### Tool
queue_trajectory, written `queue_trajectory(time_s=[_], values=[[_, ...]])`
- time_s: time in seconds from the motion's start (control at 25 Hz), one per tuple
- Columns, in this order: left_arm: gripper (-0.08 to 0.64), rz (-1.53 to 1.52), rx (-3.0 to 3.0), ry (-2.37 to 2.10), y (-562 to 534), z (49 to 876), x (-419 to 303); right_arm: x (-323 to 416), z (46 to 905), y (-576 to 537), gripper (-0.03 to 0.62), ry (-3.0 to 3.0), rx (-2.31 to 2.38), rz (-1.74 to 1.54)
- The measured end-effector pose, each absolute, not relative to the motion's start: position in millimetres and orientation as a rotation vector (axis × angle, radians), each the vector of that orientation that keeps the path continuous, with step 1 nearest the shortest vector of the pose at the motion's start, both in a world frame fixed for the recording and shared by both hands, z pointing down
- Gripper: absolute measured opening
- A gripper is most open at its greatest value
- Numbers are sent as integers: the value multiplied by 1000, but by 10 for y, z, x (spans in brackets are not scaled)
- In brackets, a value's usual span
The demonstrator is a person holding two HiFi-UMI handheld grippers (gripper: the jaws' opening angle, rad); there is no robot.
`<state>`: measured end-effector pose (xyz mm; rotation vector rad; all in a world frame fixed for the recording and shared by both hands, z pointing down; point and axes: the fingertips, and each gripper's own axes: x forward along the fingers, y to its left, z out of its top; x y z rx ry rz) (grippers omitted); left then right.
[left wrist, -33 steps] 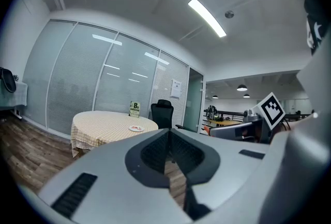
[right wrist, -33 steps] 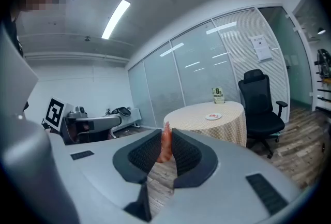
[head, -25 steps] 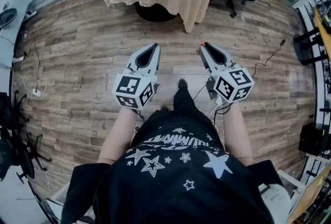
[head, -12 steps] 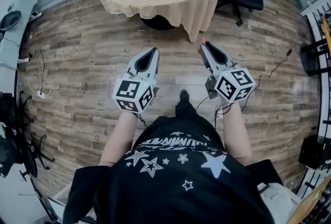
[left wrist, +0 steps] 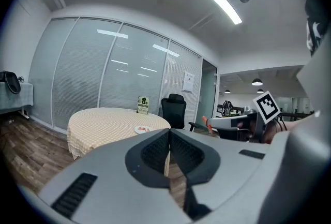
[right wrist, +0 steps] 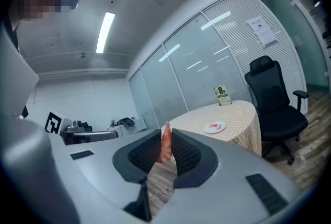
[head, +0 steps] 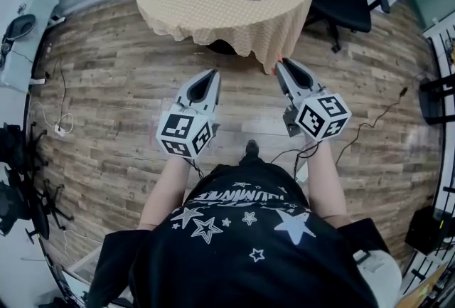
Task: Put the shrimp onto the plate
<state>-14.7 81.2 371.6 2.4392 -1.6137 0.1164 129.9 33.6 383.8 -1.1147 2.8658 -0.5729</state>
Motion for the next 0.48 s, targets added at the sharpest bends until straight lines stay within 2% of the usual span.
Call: queue_trajectory(time_s=[0.48], values=[[8,128,2415,-1740,310,3624,-82,1356,3857,-242,67,2946,-969,-563]])
